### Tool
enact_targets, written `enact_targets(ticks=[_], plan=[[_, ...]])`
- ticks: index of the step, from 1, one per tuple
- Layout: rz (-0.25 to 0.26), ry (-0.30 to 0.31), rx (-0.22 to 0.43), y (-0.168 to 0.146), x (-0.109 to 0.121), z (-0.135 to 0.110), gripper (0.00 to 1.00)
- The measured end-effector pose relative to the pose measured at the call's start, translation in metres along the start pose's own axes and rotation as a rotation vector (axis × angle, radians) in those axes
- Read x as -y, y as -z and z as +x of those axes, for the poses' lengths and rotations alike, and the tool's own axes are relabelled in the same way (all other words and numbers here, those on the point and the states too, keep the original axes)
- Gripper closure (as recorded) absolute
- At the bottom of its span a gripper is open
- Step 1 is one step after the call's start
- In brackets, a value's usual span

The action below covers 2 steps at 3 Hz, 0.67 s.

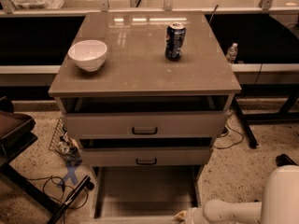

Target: Open bottom drawer

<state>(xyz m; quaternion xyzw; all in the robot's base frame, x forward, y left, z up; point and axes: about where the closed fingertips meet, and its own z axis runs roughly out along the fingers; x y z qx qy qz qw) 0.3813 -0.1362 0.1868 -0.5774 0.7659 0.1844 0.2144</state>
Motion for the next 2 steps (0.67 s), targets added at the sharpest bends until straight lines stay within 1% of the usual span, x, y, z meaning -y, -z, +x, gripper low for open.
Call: enact_targets(ticks=[1, 2], plan=[[-0.002, 0.0, 0.001, -0.0006, -0.0009, -0.0004, 0.28], [-0.002, 0.0, 0.001, -0.0003, -0.0009, -0.0005, 0.05]])
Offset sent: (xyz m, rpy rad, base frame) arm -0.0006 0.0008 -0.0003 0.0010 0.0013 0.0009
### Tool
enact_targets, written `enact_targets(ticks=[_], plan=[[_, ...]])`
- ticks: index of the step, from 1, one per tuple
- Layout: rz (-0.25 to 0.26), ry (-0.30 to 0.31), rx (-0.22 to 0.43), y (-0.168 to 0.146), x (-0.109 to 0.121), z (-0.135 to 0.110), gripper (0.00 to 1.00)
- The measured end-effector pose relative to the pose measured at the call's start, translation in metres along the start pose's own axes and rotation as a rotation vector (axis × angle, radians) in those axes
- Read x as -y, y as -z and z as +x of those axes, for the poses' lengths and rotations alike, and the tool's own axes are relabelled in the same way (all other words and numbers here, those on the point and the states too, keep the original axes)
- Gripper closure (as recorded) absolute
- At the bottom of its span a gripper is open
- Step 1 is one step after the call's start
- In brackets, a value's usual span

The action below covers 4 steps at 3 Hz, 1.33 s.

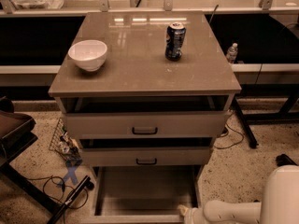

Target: Open bottom drawer

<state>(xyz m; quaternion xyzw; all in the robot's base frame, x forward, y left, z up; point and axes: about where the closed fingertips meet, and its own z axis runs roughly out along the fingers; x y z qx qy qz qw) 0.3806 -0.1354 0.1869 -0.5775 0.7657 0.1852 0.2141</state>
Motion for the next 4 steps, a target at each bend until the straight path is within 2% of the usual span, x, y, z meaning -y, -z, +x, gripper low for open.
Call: enact_targets(ticks=[1, 2, 3, 4], plan=[[0.0, 0.0, 0.0, 0.0001, 0.0, -0.0001, 0.0], [0.0, 0.0, 0.0, 0.0001, -0.0001, -0.0001, 0.0], [-0.003, 0.0, 0.001, -0.0011, -0.0015, -0.0006, 0.18], [0.008, 0.006, -0.013, 0.0071, 0.0001, -0.0075, 0.41]])
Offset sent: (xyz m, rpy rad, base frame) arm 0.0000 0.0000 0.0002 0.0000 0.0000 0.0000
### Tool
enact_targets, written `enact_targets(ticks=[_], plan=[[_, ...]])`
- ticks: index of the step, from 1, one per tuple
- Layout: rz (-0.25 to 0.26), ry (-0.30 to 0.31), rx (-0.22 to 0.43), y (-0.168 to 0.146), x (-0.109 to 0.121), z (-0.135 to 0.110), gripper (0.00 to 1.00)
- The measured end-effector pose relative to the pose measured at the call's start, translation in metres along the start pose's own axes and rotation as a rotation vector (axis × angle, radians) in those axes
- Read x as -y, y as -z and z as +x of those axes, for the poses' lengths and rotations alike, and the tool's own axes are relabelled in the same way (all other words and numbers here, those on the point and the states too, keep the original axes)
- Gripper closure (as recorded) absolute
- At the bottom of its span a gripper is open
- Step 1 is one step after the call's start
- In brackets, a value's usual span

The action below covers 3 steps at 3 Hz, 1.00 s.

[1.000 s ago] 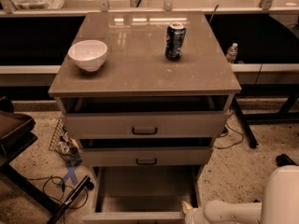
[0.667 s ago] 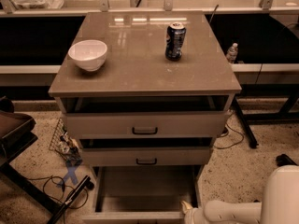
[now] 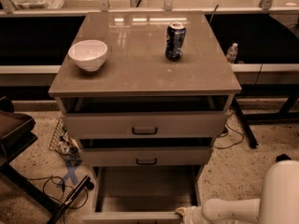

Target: Open bottom drawer

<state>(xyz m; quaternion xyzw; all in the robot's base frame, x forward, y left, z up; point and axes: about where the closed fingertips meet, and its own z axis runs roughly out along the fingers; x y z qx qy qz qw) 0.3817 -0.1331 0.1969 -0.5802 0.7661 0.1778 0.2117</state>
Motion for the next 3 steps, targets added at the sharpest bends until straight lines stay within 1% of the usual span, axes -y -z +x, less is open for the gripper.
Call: enact_targets(ticks=[1, 2, 3], plan=[[0.025, 0.016, -0.055, 0.034, 0.006, -0.026, 0.65], [0.037, 0.049, -0.062, 0.051, 0.011, -0.037, 0.87], [0.034, 0.048, -0.061, 0.05, 0.01, -0.037, 1.0]])
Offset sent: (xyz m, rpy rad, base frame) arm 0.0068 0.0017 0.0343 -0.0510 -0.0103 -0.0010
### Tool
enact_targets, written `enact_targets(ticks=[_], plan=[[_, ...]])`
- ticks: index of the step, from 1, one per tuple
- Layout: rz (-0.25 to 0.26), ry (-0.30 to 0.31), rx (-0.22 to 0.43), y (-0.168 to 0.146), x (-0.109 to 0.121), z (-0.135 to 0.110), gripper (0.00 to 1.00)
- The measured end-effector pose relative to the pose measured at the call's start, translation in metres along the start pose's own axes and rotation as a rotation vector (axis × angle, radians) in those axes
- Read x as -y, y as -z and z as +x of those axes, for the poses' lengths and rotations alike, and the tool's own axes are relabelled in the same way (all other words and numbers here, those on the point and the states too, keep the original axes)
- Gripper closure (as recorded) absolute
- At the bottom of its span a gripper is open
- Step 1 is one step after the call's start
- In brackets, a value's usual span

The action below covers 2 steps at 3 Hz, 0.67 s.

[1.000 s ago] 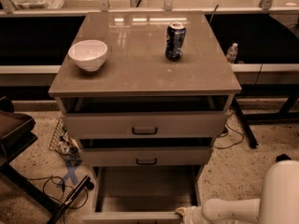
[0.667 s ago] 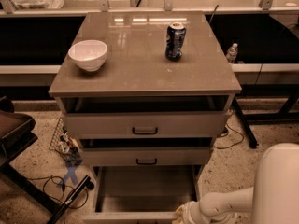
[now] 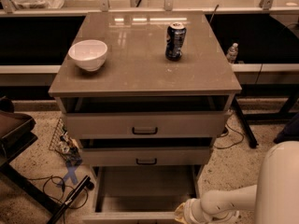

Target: Open bottom drawer

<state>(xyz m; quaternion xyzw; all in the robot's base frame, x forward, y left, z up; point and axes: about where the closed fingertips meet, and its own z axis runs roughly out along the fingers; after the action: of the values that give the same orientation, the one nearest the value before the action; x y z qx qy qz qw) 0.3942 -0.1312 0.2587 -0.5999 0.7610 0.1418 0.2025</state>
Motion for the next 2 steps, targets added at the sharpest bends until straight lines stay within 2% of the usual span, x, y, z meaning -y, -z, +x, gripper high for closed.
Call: enact_targets(ticks=[1, 2], plan=[[0.0, 0.0, 0.0, 0.0, 0.0, 0.0, 1.0], [0.039, 0.019, -0.019, -0.009, 0.013, -0.006, 1.0]])
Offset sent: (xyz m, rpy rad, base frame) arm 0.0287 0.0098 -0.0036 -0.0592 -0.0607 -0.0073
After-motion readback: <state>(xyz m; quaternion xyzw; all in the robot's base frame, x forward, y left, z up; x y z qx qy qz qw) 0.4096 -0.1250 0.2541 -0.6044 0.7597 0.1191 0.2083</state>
